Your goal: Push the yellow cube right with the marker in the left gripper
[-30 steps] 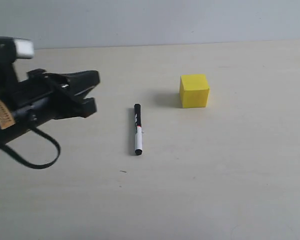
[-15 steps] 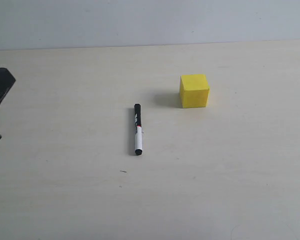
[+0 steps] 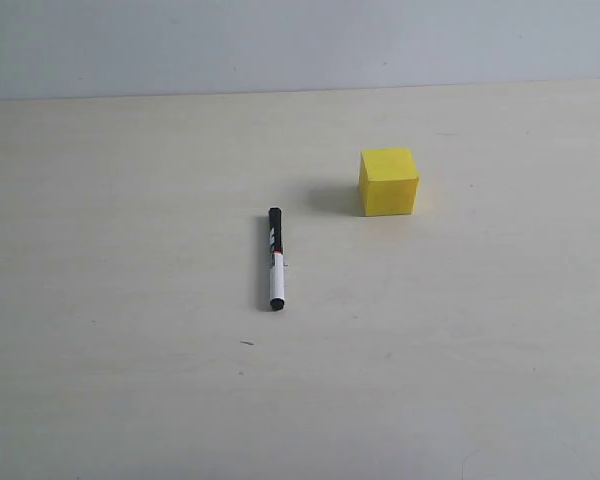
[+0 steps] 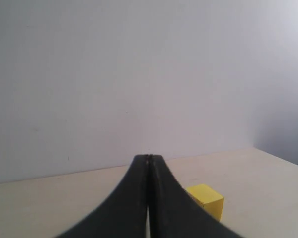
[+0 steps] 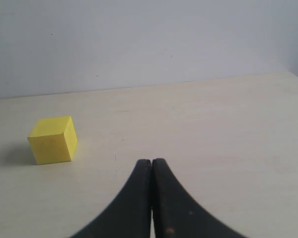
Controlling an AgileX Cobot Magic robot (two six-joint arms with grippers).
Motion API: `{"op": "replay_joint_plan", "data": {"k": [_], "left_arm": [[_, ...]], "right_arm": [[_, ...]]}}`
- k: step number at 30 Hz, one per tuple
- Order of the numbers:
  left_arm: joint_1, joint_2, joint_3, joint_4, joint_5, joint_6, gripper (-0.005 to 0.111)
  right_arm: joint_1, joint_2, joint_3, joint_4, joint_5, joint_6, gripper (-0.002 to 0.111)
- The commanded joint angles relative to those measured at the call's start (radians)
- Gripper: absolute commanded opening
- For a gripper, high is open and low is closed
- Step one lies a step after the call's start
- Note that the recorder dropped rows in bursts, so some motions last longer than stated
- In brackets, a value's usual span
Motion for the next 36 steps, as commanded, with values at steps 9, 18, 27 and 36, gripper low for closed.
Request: {"op": "replay_joint_plan", "data": {"k": [9,18,27,36], "left_arm": [[0.002,-0.095,0.000,0.003,0.283,0.058,0.000],[0.002,-0.470,0.000,0.001,0.823,0.054,0.000],[0.104,-0.722,0.000,0.001,1.015,-0.020,0.000],[0.202,-0.884,0.000,0.001,1.289,-0.051,0.000]], "right_arm": [[-0.005,-0.005,0.004,0.001,-0.012,-0.002,0.000],[-0.005,-0.005,0.004,0.001,-0.012,-0.002,0.000],[-0.005,-0.005,0.004,0.001,-0.012,-0.004,0.000],[-0.005,-0.005,0.004,-0.002,-0.012,-0.001,0.000]]}}
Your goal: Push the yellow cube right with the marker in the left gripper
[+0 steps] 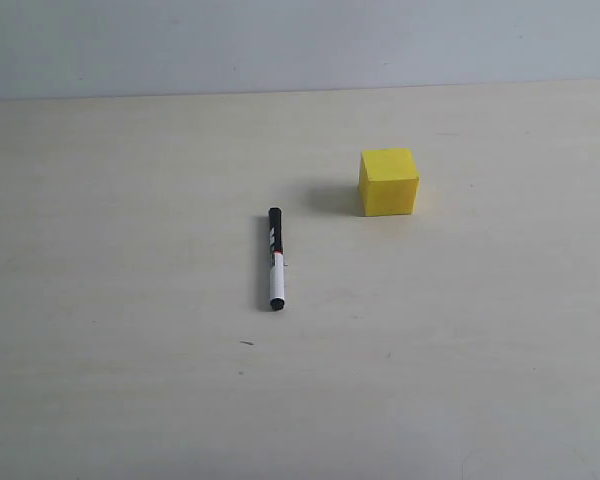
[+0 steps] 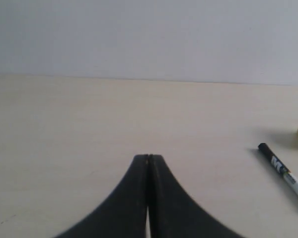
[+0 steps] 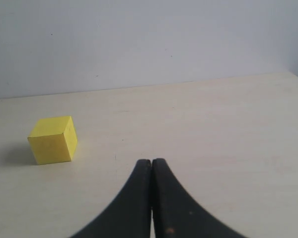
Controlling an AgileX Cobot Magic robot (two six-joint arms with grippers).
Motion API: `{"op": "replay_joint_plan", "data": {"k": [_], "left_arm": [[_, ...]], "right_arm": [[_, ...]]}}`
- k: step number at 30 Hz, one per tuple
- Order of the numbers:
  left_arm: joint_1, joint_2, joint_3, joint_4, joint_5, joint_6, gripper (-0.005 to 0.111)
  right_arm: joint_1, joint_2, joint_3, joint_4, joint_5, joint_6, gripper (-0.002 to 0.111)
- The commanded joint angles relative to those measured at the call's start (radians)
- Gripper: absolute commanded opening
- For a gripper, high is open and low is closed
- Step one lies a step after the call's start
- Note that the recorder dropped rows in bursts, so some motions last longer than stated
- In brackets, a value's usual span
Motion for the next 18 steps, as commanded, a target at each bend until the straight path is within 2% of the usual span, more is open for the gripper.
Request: {"op": "replay_joint_plan", "data": {"k": [1,5,18], "left_arm": [[0.031,-0.079,0.000,-0.003,0.115,-0.013,0.000],[0.031,-0.100,0.000,-0.011,0.173,-0.013,0.000],[0.031,-0.100,0.000,-0.009,0.173,-0.013,0.000]], "right_arm": [[-0.005,-0.005,0.004,-0.002,-0.012,-0.001,0.000],[-0.005,-0.005,0.004,-0.002,-0.012,-0.003,0.000],[-0.005,-0.005,0.004,0.000,-0.012,-0.003,0.000]]}}
